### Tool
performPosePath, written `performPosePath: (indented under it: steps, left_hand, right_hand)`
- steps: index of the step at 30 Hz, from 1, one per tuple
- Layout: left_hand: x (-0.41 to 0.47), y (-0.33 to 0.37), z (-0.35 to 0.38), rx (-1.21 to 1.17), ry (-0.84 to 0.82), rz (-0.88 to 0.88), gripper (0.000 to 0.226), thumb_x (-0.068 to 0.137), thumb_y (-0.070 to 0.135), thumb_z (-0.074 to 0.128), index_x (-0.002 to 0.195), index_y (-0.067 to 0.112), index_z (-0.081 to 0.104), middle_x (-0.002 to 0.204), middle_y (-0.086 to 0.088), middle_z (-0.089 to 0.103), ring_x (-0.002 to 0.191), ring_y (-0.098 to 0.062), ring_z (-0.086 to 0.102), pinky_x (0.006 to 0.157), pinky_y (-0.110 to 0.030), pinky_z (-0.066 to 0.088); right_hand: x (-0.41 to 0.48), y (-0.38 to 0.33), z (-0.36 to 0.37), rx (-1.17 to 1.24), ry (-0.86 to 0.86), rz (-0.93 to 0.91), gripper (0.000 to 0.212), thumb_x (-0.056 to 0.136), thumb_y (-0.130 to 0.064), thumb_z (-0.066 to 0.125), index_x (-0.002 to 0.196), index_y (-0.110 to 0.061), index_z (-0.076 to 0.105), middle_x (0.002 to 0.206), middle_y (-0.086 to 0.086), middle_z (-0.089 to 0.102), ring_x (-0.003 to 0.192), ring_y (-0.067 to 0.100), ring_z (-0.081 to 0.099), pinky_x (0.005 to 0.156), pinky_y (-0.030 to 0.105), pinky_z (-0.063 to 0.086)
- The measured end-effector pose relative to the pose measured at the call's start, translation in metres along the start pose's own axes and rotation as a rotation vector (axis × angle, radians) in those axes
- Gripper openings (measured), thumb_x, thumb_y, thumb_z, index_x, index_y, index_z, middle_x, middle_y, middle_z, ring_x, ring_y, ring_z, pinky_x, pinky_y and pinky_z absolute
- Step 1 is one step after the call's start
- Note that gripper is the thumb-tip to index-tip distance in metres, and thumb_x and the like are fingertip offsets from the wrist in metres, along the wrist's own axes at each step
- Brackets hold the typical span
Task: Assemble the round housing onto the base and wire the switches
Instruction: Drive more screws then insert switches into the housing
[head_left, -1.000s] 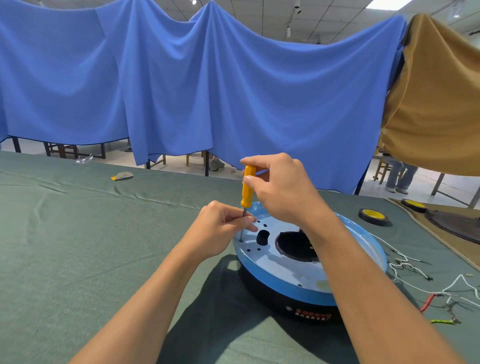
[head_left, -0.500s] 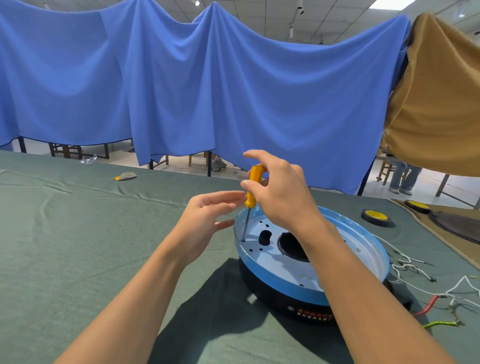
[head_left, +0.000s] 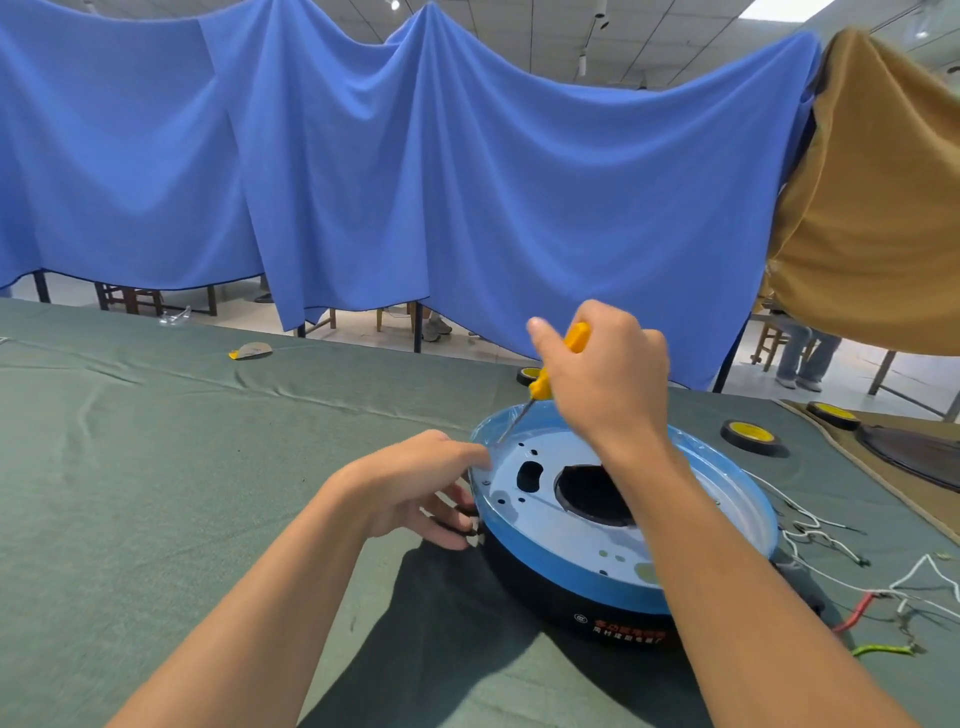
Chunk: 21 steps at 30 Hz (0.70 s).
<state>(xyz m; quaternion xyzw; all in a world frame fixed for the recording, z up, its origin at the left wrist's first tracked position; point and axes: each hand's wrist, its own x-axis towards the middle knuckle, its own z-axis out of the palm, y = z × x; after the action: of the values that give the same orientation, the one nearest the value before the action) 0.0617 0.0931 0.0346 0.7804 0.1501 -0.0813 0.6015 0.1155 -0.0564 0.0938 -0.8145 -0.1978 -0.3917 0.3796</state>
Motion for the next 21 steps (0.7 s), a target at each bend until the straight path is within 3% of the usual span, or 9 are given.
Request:
performPosePath:
  steps: [2,6,9,12,15,18,21]
  left_hand:
    - [-0.002,0.004,0.004,0.03,0.011,-0.027,0.022,0.088,0.017,0.054,0.104,0.005,0.061,0.093,-0.018,0.058,0.066,-0.028,0.06,0.066,-0.042,0.062]
    - [-0.003,0.009,0.011,-0.082,0.071,-0.084,0.025,0.082,0.006,0.045,0.102,0.006,0.06,0.093,-0.019,0.054,0.062,-0.032,0.062,0.064,-0.048,0.061]
    - [-0.004,0.012,0.014,-0.187,0.112,-0.112,0.025,0.081,0.01,0.046,0.103,0.011,0.058,0.098,-0.021,0.055,0.069,-0.036,0.06,0.067,-0.051,0.061]
    - [-0.005,0.016,0.013,-0.257,0.098,-0.131,0.023,0.082,0.022,0.051,0.104,0.016,0.056,0.098,-0.02,0.055,0.073,-0.036,0.059,0.072,-0.053,0.059]
    - [-0.008,0.021,0.017,-0.35,0.081,-0.117,0.018,0.083,0.027,0.054,0.097,0.017,0.057,0.087,-0.015,0.053,0.067,-0.03,0.052,0.067,-0.043,0.055]
    - [-0.009,0.023,0.026,-0.398,0.178,-0.065,0.016,0.087,0.025,0.052,0.097,0.014,0.059,0.074,-0.01,0.054,0.057,-0.023,0.049,0.05,-0.028,0.048]
    - [-0.01,0.026,0.029,-0.397,0.279,0.008,0.019,0.09,0.024,0.048,0.093,0.01,0.06,0.064,-0.006,0.057,0.045,-0.019,0.052,0.04,-0.021,0.042]
  right_hand:
    - [0.011,0.008,-0.014,0.009,0.107,0.079,0.044,0.088,-0.042,0.059,0.066,-0.005,0.049,0.048,-0.004,0.043,0.058,0.024,0.044,0.048,0.027,0.022]
    - [0.028,0.028,-0.04,0.051,0.226,0.169,0.039,0.086,-0.035,0.06,0.065,-0.003,0.053,0.052,0.001,0.047,0.071,0.033,0.052,0.055,0.033,0.03]
    - [0.032,0.035,-0.051,0.051,0.264,0.183,0.038,0.084,-0.033,0.06,0.057,-0.011,0.047,0.051,0.0,0.043,0.063,0.028,0.045,0.056,0.032,0.03]
    - [0.033,0.038,-0.058,0.048,0.286,0.188,0.035,0.084,-0.034,0.06,0.06,-0.009,0.052,0.052,0.001,0.045,0.054,0.018,0.043,0.051,0.028,0.032]
    - [0.033,0.039,-0.062,0.088,0.285,0.196,0.034,0.084,-0.033,0.061,0.061,-0.009,0.053,0.054,0.003,0.048,0.06,0.023,0.047,0.058,0.033,0.04]
    - [0.033,0.04,-0.064,0.11,0.282,0.196,0.034,0.084,-0.031,0.061,0.059,-0.009,0.051,0.052,0.002,0.046,0.054,0.019,0.043,0.056,0.029,0.035]
    - [0.034,0.04,-0.068,0.134,0.287,0.207,0.032,0.082,-0.03,0.061,0.061,-0.006,0.053,0.052,0.005,0.048,0.057,0.027,0.047,0.058,0.039,0.046]
